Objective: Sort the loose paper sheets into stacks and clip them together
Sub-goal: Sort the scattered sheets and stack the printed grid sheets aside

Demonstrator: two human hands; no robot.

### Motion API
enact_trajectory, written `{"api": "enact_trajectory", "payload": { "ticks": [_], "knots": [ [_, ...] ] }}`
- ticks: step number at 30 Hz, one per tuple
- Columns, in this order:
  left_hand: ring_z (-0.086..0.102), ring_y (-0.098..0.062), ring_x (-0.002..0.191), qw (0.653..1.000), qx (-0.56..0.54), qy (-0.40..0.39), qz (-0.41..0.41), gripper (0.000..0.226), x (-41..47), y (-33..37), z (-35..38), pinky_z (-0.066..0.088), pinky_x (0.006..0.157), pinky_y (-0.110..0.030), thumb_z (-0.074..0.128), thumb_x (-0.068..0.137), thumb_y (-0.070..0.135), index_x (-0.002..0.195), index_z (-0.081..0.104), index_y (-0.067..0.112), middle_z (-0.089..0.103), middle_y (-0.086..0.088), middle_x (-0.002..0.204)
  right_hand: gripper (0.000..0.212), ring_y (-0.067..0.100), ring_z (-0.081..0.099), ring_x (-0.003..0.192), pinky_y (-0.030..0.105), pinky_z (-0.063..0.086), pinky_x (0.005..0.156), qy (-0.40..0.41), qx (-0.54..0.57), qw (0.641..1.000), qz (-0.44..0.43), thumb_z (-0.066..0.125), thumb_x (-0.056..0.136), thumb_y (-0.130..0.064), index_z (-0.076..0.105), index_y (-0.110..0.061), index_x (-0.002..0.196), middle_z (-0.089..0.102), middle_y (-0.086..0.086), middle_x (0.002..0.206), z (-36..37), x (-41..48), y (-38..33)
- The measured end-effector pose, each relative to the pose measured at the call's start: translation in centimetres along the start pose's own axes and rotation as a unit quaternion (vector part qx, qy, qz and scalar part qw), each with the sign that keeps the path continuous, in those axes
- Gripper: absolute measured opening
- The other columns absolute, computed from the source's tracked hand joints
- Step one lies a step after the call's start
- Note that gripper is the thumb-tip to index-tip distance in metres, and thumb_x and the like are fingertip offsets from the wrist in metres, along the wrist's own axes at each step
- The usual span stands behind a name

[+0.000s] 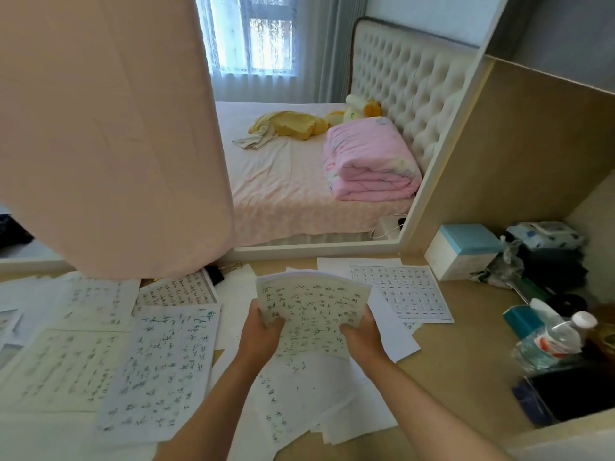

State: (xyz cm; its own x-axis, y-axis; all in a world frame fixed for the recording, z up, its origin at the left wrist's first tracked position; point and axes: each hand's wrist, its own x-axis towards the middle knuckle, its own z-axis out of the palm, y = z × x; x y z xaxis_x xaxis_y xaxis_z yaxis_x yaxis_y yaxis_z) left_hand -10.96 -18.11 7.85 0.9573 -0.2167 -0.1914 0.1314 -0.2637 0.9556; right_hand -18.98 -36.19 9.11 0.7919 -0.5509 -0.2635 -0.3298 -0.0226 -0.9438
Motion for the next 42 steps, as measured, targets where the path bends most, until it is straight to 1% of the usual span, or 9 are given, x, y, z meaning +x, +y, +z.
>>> {"api": "enact_trajectory", "payload": {
  "ticks": [5, 9, 12, 17, 21, 27, 32, 36, 42],
  "knots": [
    [0.058, -0.018, 0.103, 0.999, 0.029, 0.018, -0.040, 0.026, 0.9, -0.1, 1.0, 0.051, 0.082, -0.033, 0.048, 0.101, 0.010, 0.119, 0.039, 0.026, 0.057, 0.004, 0.114, 0.048, 0.018, 0.052, 0.109, 0.006, 0.042, 0.065, -0.002, -0.036, 0.999, -0.001, 0.048, 0.092, 0.010, 0.039, -0.024, 0.125, 0.050, -0.009, 0.110, 0.2, 1.0, 0.7],
    [0.058, -0.013, 0.083, 0.993, 0.093, 0.042, -0.054, 0.010, 2.3, 0.5, -1.0, 0.051, 0.065, -0.030, 0.042, 0.100, 0.011, 0.109, 0.041, 0.016, 0.057, -0.002, 0.099, 0.031, 0.024, 0.062, 0.082, 0.033, 0.055, 0.064, -0.014, -0.055, 0.998, 0.037, 0.047, 0.094, 0.002, 0.047, -0.023, 0.112, 0.060, -0.008, 0.098, 1.9, 2.2, 0.2],
    [0.054, -0.015, 0.081, 0.988, 0.111, 0.062, -0.085, 0.013, 3.4, 0.4, -4.4, 0.051, 0.079, -0.042, 0.040, 0.100, 0.013, 0.113, 0.042, 0.014, 0.055, -0.004, 0.098, 0.028, 0.009, 0.059, 0.075, 0.019, 0.044, 0.050, -0.028, -0.061, 0.997, 0.043, 0.049, 0.094, -0.001, 0.051, -0.025, 0.109, 0.064, -0.004, 0.098, 4.8, 2.8, -0.1],
    [0.056, -0.027, 0.112, 0.975, 0.114, 0.095, -0.165, 0.037, 4.9, -2.2, -11.5, 0.046, 0.094, -0.038, 0.039, 0.101, 0.016, 0.138, 0.041, 0.010, 0.055, -0.009, 0.127, 0.044, 0.018, 0.058, 0.076, 0.028, 0.046, 0.055, -0.083, -0.074, 0.986, 0.124, 0.038, 0.090, 0.001, 0.045, -0.020, 0.127, 0.062, 0.000, 0.101, 13.7, 2.3, 1.2],
    [0.056, -0.023, 0.104, 0.969, 0.099, 0.125, -0.191, 0.041, 5.7, -5.3, -18.6, 0.047, 0.090, -0.035, 0.047, 0.100, 0.018, 0.139, 0.042, 0.012, 0.057, -0.009, 0.130, 0.043, 0.020, 0.059, 0.080, 0.031, 0.047, 0.059, -0.086, -0.093, 0.979, 0.160, 0.038, 0.091, 0.001, 0.040, -0.018, 0.129, 0.060, 0.001, 0.101, 22.2, 1.6, 2.2],
    [0.057, -0.020, 0.092, 0.955, 0.196, 0.002, -0.221, 0.054, 7.4, -11.7, -28.0, 0.051, 0.078, -0.025, 0.060, 0.090, 0.030, 0.139, 0.045, 0.012, 0.042, -0.014, 0.139, 0.051, 0.016, 0.061, 0.085, 0.025, 0.048, 0.057, -0.111, -0.131, 0.967, 0.191, 0.043, 0.087, 0.002, 0.041, -0.016, 0.135, 0.059, -0.002, 0.105, 32.4, -0.3, 4.3],
    [0.026, -0.036, 0.142, 0.908, 0.335, -0.089, -0.236, 0.087, 9.2, -15.0, -31.0, 0.032, 0.113, -0.043, 0.060, 0.094, 0.033, 0.158, 0.006, 0.010, 0.019, -0.018, 0.156, 0.071, 0.029, 0.035, 0.134, 0.034, 0.047, 0.092, -0.080, -0.334, 0.918, 0.200, 0.056, 0.088, -0.015, 0.026, -0.014, 0.152, 0.032, 0.011, 0.148, 35.4, -1.3, 4.9],
    [0.025, -0.036, 0.144, 0.925, 0.292, -0.098, -0.224, 0.089, 9.5, -16.0, -31.4, 0.031, 0.113, -0.049, 0.060, 0.095, 0.032, 0.158, -0.001, 0.019, 0.024, -0.016, 0.157, 0.073, 0.029, 0.024, 0.140, 0.043, 0.044, 0.105, -0.083, -0.351, 0.910, 0.205, 0.051, 0.090, -0.016, 0.018, -0.015, 0.156, 0.022, 0.009, 0.154, 36.1, -2.0, 5.1],
    [0.019, -0.037, 0.146, 0.921, 0.327, -0.111, -0.180, 0.080, 10.5, -14.1, -30.2, 0.026, 0.117, -0.051, 0.057, 0.095, 0.033, 0.157, 0.011, 0.014, 0.018, -0.017, 0.160, 0.070, 0.023, 0.043, 0.134, 0.035, 0.045, 0.104, -0.095, -0.244, 0.946, 0.192, 0.053, 0.092, -0.017, 0.024, -0.023, 0.156, 0.036, 0.005, 0.154, 32.9, -1.8, 4.0]
  ]
}}
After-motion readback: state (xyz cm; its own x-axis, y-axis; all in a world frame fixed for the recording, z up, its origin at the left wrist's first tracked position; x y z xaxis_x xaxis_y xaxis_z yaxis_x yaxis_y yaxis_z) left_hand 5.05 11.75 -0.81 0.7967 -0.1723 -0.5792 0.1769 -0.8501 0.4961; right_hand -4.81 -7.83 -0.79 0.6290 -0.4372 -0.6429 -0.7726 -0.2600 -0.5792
